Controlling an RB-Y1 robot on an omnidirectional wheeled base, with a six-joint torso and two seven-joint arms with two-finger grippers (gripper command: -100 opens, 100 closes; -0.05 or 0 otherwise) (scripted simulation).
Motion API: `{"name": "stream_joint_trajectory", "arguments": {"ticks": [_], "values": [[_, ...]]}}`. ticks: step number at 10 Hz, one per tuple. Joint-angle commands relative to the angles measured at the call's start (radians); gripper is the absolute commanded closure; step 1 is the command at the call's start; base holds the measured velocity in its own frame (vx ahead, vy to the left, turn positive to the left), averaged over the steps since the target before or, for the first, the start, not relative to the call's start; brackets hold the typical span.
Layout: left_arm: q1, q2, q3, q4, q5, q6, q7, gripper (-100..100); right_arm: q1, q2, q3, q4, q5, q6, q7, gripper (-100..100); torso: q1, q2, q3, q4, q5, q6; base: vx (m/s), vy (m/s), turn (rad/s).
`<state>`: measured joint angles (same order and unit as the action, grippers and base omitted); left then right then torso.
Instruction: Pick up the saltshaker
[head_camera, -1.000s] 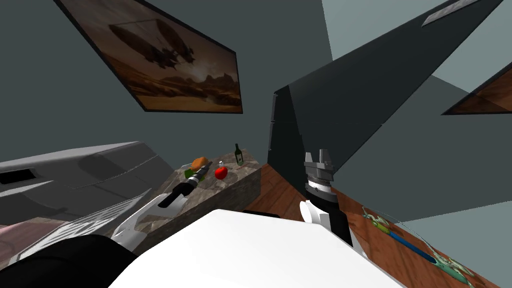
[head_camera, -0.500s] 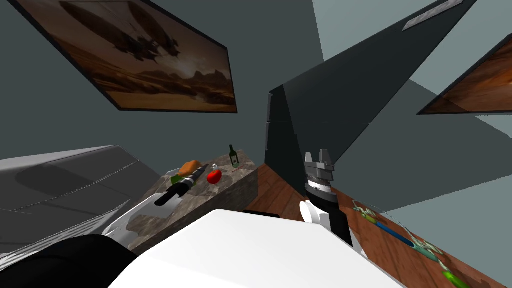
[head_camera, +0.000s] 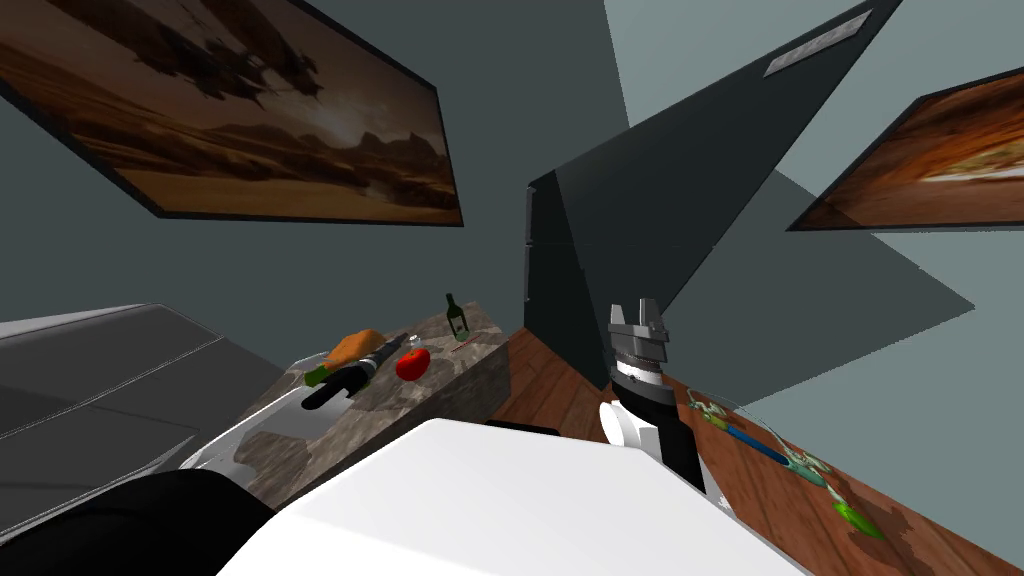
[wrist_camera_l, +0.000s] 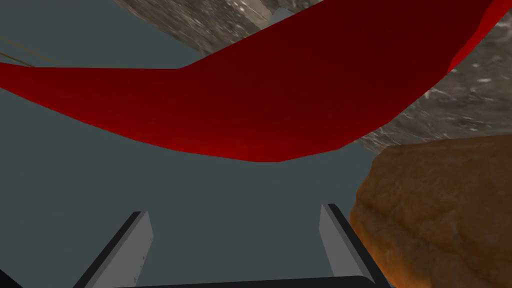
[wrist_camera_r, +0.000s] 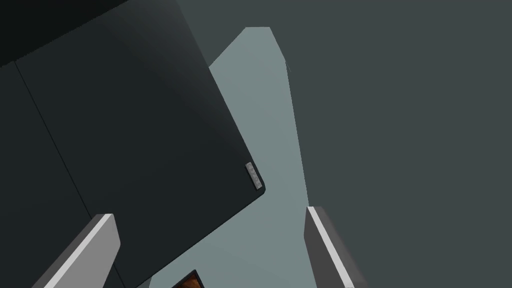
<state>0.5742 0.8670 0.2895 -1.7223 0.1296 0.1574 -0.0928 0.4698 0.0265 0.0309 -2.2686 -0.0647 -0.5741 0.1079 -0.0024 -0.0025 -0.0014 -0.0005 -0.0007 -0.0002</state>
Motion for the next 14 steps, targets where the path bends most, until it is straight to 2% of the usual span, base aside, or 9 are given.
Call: {"name": "stream_joint_trajectory", "arguments": {"ticks": [1,3,6,8,14], "values": [[0.005,0.002,0.001,0.007,-0.006,0.029,-0.004,-100,0.0,0.0,0.0,0.0,0.0,0.0,0.0,0,0.0,0.0,0.0,0.0,0.0,0.0,0.043,-0.026,-0.066],[0.027,0.035,0.007,0.033,-0.013,0.096,-0.008,-100,0.0,0.0,0.0,0.0,0.0,0.0,0.0,0,0.0,0.0,0.0,0.0,0.0,0.0,0.064,-0.048,-0.156],[0.038,0.049,0.008,0.044,-0.017,0.152,-0.01,-100,0.0,0.0,0.0,0.0,0.0,0.0,0.0,0,0.0,-0.001,-0.001,0.0,0.0,0.0,0.057,-0.03,-0.087],[0.061,0.071,0.007,0.063,-0.024,0.216,-0.014,-100,0.0,0.0,0.0,0.0,0.0,0.0,0.0,0,0.0,0.001,0.0,0.0,0.0,-0.001,0.056,-0.04,-0.134],[0.102,0.092,-0.003,0.087,-0.037,0.348,-0.02,-100,0.0,0.0,0.0,0.0,0.0,0.0,0.0,0,0.0,0.001,0.0,0.0,0.0,-0.001,0.052,-0.032,-0.089]]}}
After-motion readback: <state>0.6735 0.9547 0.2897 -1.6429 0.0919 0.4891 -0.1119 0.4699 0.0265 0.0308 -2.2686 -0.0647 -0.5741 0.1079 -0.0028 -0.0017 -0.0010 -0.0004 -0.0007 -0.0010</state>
